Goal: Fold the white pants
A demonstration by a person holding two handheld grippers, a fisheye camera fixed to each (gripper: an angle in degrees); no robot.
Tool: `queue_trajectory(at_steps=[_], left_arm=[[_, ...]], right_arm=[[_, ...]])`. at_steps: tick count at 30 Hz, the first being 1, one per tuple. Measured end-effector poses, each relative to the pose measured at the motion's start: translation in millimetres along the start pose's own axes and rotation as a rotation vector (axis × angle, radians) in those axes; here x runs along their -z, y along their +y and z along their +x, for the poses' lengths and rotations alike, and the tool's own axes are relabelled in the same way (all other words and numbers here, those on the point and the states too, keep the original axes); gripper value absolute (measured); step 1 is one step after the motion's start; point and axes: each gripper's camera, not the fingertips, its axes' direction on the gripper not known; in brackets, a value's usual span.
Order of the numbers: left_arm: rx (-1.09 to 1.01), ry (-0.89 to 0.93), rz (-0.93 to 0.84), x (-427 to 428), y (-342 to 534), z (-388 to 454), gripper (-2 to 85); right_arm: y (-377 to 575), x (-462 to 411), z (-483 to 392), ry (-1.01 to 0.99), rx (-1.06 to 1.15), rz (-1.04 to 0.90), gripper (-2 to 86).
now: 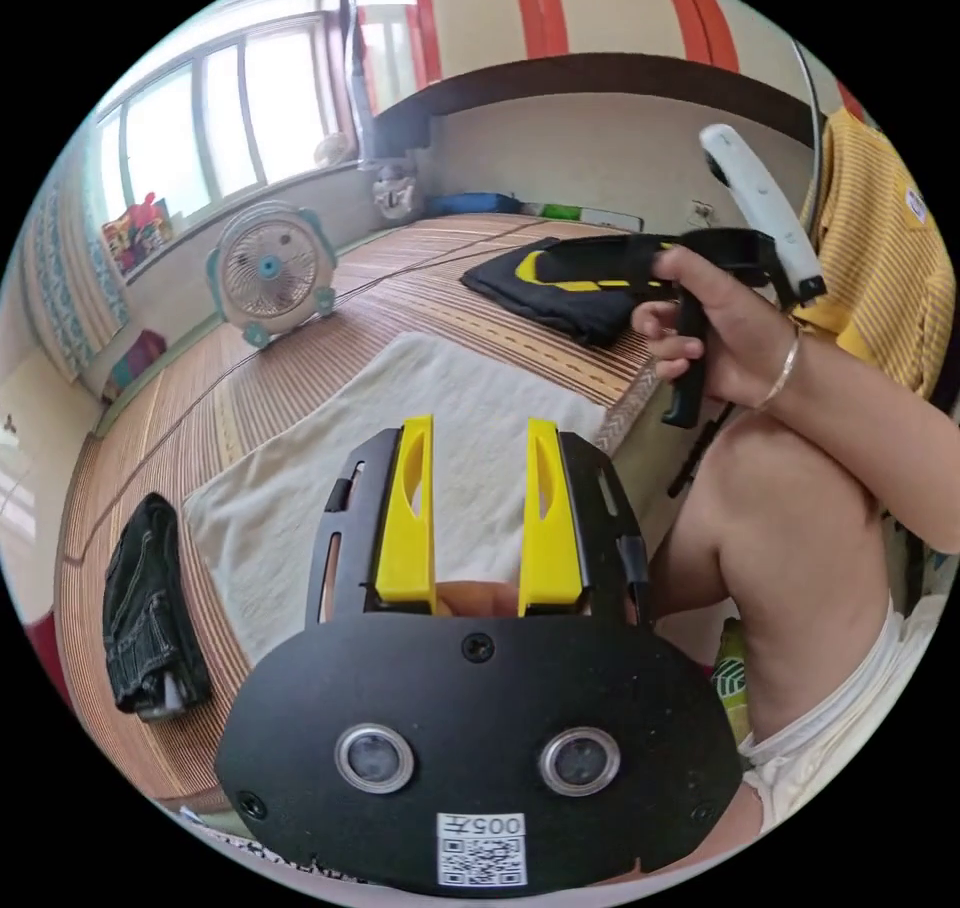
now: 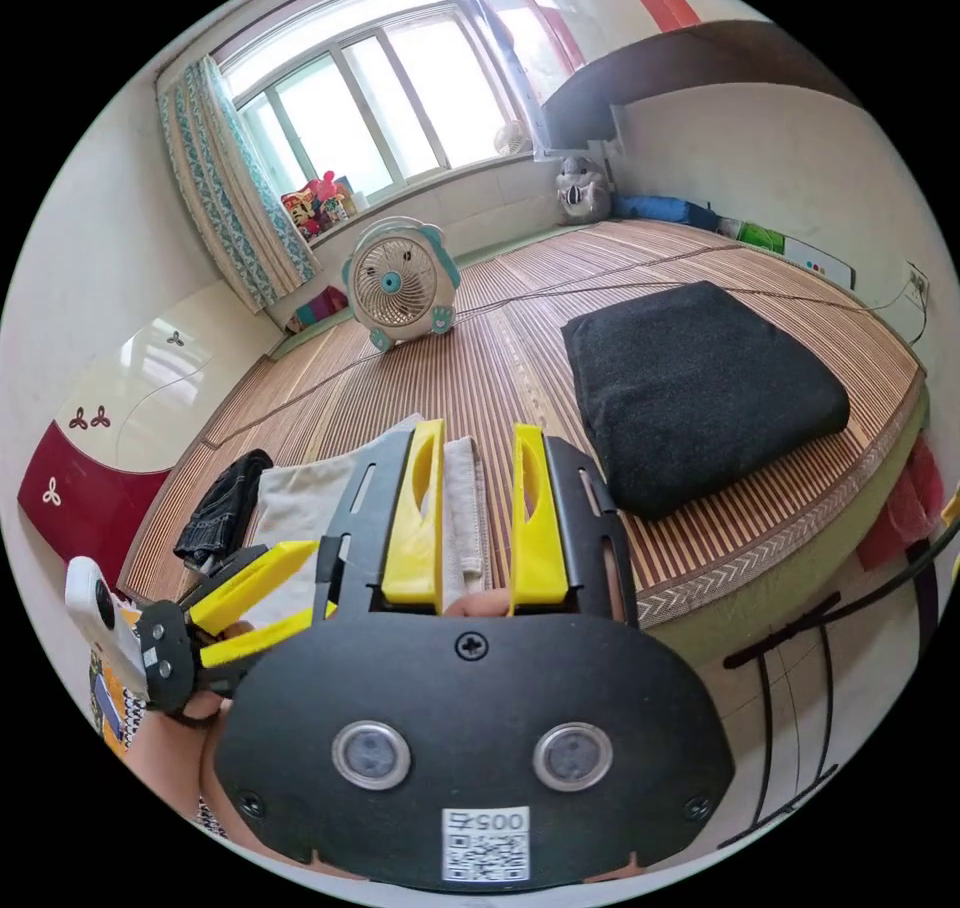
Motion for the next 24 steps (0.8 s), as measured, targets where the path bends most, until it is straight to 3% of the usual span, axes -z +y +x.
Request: queue_trajectory(at_steps=[4, 11, 24], left_arm=[[-0.085, 0.095, -0.064, -30, -20, 31, 15.2], [-0.174, -0.048, -0.149, -57, -32, 60, 14.6], [-0.143, -0.075, -0.182, -48, -11, 45, 10.1]], right_arm=[[2, -2, -3, 0.028, 0.047, -0.024, 10.2], [11, 9, -2, 0.036, 0.11, -0.017, 10.6], [19, 13, -6, 0.001, 0.098, -0.055, 10.9]])
